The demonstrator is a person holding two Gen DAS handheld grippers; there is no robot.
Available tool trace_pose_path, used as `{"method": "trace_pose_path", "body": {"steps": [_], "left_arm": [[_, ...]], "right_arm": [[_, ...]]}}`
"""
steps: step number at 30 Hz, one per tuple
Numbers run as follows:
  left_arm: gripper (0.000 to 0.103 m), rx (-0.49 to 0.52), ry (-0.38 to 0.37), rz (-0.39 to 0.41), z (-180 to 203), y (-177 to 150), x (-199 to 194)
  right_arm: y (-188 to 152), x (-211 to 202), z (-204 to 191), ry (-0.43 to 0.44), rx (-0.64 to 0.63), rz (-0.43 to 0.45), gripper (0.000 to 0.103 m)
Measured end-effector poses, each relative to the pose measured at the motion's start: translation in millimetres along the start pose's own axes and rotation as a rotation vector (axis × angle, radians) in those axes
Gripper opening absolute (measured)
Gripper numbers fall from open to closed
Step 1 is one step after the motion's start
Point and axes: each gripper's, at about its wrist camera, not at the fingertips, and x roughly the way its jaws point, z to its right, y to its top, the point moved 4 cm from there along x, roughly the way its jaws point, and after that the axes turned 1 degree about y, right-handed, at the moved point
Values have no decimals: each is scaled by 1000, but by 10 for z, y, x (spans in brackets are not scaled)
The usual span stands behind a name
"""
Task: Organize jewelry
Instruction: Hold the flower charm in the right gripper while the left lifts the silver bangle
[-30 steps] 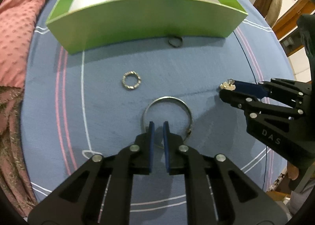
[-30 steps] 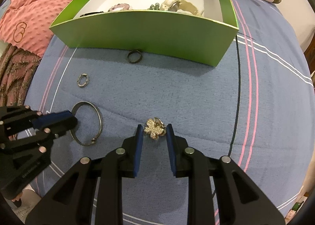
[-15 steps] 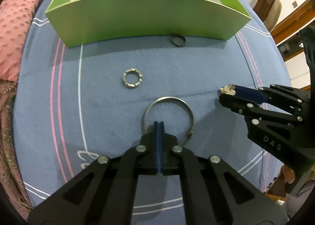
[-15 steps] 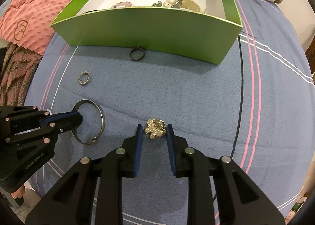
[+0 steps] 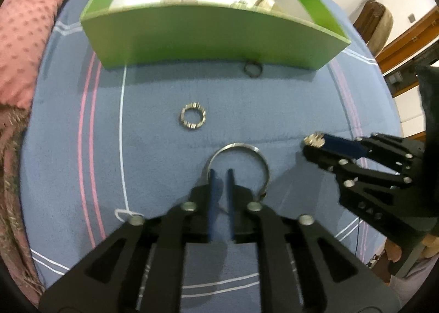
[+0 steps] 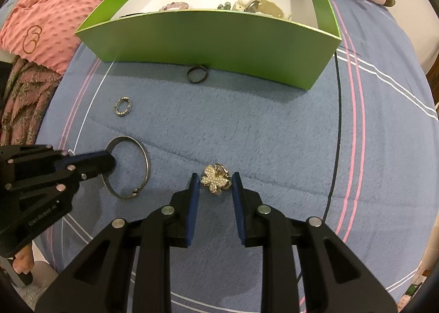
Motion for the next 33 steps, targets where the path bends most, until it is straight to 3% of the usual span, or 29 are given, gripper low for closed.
{"method": "trace_pose_path", "body": {"steps": [1, 2, 5, 7, 9, 12, 14, 15, 16, 23, 33], "left_arm": [[35, 6, 6, 14, 12, 11, -30], [39, 17, 26, 38, 20, 27, -75], [42, 37, 62, 34, 24, 50, -48], [29, 37, 79, 2, 31, 53, 47], [24, 35, 82, -27, 48, 51, 138], [23, 57, 96, -14, 87, 60, 163], [17, 76, 122, -7, 116, 71, 176], [6, 81, 140, -6, 135, 55, 183], [3, 79, 140, -6, 131, 59, 188], [3, 13, 71, -5, 119, 93, 183], [3, 2, 91, 42, -4, 103, -107]], "right_arm": [[-3, 3, 4, 0, 1, -1, 24], [-1, 8, 14, 1, 2, -3, 24], [6, 12, 24, 3, 1, -4, 24], [9, 19, 32, 5, -2, -5, 24], [13, 28, 34, 6, -4, -6, 24], [14, 38, 34, 8, -4, -8, 24], [19, 47, 43, 7, -5, -10, 24], [23, 50, 44, 7, -6, -10, 24], [25, 52, 42, 7, -6, -10, 24], [29, 42, 37, 7, -5, -5, 24], [37, -188, 39, 16, -15, 38, 24]]}}
